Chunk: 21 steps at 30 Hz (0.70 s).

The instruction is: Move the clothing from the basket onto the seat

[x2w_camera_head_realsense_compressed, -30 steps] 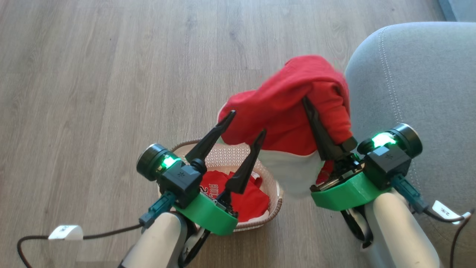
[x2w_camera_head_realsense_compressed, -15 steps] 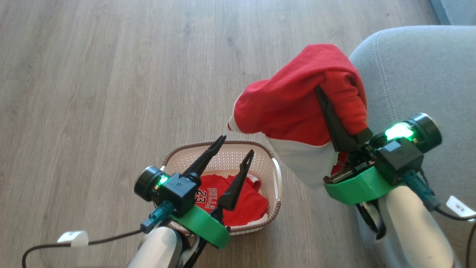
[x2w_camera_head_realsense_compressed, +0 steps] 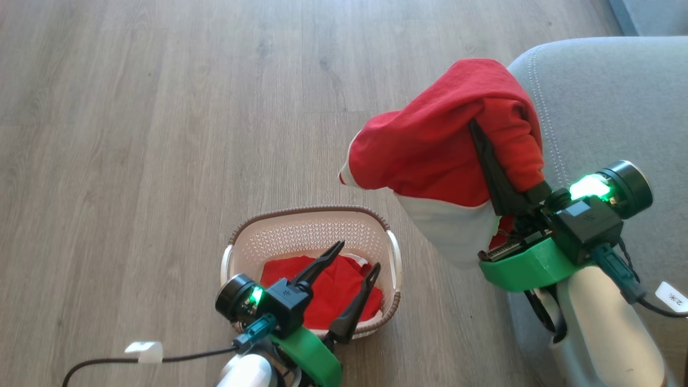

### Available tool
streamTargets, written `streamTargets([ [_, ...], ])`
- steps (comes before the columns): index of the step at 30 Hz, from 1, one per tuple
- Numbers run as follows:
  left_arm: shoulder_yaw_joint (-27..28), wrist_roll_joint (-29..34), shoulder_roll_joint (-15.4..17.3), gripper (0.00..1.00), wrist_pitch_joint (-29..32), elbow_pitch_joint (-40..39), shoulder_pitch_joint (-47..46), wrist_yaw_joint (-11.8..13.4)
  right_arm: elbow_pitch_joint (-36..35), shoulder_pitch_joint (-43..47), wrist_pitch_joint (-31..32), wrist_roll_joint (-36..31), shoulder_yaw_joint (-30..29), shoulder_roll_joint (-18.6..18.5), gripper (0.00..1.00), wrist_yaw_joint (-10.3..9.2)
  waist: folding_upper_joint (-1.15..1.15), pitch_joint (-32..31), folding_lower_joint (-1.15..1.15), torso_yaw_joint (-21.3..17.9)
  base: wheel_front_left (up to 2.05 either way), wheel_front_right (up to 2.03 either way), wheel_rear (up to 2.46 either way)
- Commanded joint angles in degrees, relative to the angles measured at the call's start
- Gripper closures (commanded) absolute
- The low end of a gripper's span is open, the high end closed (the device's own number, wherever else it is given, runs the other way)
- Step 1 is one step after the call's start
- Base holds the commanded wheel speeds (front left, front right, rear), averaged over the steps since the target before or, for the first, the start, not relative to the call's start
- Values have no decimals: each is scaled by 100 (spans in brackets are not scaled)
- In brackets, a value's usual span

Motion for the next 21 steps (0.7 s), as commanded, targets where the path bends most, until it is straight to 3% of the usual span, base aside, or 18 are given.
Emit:
streamTargets([
  [1,143,24,25,0,-28,-131,-39,-4,-214,-201,-37,-43,79,-41,100,-1,0,10,0,-31,0,0,0],
  [11,178,7,22,0,-28,-104,-68,-5,-235,-230,-37,-124,-63,-38,100,-1,0,63,0,-417,0,0,0],
  [21,142,62,132,0,-28,-145,-140,-5,-356,-185,-37,-214,-404,-58,100,-1,0,203,0,-1535,0,0,0],
])
